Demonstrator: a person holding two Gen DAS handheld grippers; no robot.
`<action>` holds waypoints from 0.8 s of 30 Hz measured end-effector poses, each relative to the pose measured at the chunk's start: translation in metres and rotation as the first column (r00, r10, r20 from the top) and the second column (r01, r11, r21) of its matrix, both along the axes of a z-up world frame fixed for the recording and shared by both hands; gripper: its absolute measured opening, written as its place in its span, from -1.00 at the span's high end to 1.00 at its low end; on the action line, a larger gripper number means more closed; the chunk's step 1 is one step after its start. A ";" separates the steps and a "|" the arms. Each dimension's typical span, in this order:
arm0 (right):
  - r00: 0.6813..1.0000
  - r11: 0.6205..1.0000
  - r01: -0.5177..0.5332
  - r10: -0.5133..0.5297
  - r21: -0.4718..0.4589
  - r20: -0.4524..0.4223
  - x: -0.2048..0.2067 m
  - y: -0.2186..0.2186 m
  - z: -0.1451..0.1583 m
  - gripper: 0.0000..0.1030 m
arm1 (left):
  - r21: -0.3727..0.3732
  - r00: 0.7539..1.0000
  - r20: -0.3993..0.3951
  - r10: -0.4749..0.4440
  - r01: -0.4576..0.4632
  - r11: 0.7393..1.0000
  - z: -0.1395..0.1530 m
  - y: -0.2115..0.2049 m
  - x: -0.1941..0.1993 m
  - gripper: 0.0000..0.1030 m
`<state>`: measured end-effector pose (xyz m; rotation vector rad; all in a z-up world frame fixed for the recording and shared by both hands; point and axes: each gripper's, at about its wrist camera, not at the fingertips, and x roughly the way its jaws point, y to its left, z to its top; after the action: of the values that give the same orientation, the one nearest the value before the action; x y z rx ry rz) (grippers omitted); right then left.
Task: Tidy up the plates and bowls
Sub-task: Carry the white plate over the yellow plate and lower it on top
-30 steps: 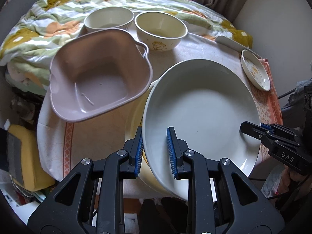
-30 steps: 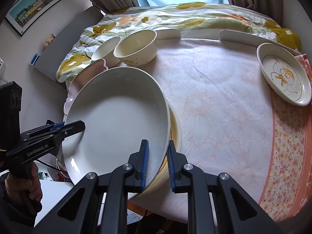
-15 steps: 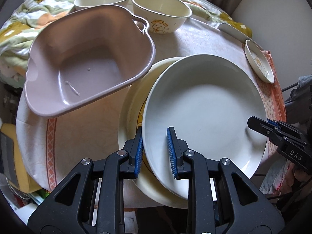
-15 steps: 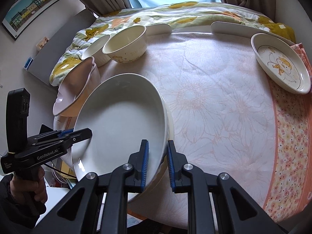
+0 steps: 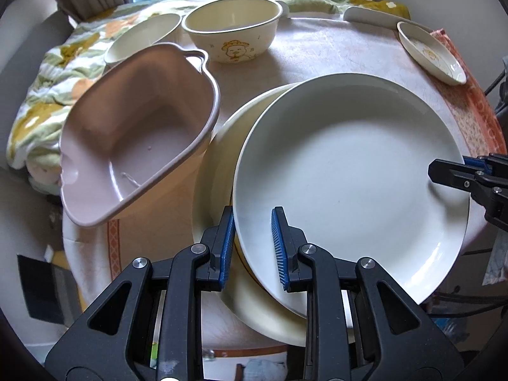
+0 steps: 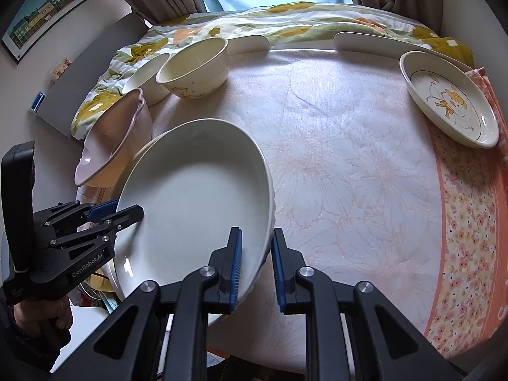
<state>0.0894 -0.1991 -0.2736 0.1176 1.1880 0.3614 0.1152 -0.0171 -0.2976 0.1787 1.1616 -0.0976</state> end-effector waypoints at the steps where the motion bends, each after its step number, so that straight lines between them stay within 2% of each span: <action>1: 1.000 1.000 0.000 0.000 -0.003 0.000 0.000 0.000 -0.001 0.67 | 0.026 1.000 0.009 -0.010 0.010 1.000 0.000 -0.003 -0.001 0.60; 7: 1.000 0.999 -0.005 0.005 -0.035 0.015 -0.001 0.004 0.000 0.67 | 0.096 0.999 0.038 -0.033 0.029 0.995 0.001 -0.008 -0.002 0.60; 9: 0.999 0.997 -0.023 0.026 -0.076 0.030 -0.002 0.010 0.001 0.67 | 0.129 0.998 0.052 -0.040 0.033 0.991 0.001 -0.008 -0.005 0.60; 13: 0.995 0.984 -0.056 0.068 -0.169 0.067 -0.004 0.022 0.001 0.67 | 0.137 0.997 0.063 -0.047 0.039 0.990 0.001 -0.007 -0.007 0.60; 17: 0.994 0.979 -0.060 0.076 -0.193 0.077 -0.004 0.024 0.000 0.67 | 0.164 0.996 0.070 -0.056 0.044 0.986 0.001 -0.010 -0.008 0.60; 22: 0.992 0.973 -0.059 0.082 -0.225 0.095 -0.006 0.029 0.000 0.67 | 0.234 0.992 0.101 -0.078 0.052 0.971 0.001 -0.017 -0.012 0.60; 24: 0.991 0.969 -0.062 0.088 -0.239 0.099 -0.007 0.030 -0.001 0.67 | 0.232 0.991 0.105 -0.079 0.053 0.971 0.002 -0.016 -0.012 0.60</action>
<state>0.0828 -0.1687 -0.2742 -0.1519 1.1203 0.2871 0.1033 -0.0329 -0.2955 0.4220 1.0515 -0.0115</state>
